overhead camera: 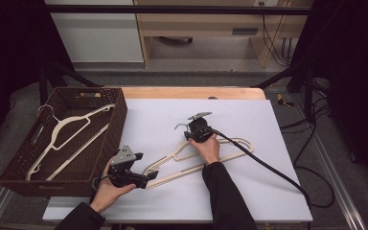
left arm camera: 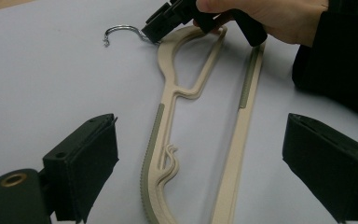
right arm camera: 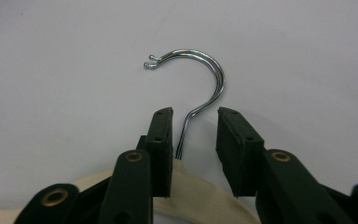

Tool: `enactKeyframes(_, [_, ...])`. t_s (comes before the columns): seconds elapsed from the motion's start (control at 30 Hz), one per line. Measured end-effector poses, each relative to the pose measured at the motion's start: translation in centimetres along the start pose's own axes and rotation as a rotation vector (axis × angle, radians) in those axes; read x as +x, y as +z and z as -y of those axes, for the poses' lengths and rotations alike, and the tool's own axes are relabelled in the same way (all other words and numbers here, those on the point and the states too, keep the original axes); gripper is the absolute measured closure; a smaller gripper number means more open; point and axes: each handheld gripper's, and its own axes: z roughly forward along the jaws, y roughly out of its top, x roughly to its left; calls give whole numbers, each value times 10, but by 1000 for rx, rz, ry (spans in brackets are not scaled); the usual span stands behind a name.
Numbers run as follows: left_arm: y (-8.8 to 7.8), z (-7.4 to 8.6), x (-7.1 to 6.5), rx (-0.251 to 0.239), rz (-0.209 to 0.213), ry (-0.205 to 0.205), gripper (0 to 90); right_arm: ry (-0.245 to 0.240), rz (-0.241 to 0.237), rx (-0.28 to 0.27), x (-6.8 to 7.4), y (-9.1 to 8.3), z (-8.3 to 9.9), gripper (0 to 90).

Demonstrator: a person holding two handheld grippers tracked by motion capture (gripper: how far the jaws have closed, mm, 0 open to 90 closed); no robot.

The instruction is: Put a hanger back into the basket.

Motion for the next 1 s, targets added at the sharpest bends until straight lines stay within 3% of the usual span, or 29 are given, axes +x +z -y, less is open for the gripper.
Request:
enactKeyframes(0.17, [0,0,0,0,0,-3,103,11,-23,1,2,2,1,796])
enactKeyframes(0.4, [0,0,0,0,4,-11,106,25,-22,12,4,4,0,851])
enactKeyframes(0.67, [0,0,0,0,0,-11,107,92,-21,23,4,2,-2,876])
enactKeyframes(1.0, [2,-13,-1,-7,5,-6,120,71,-12,-66,9,-24,-9,892])
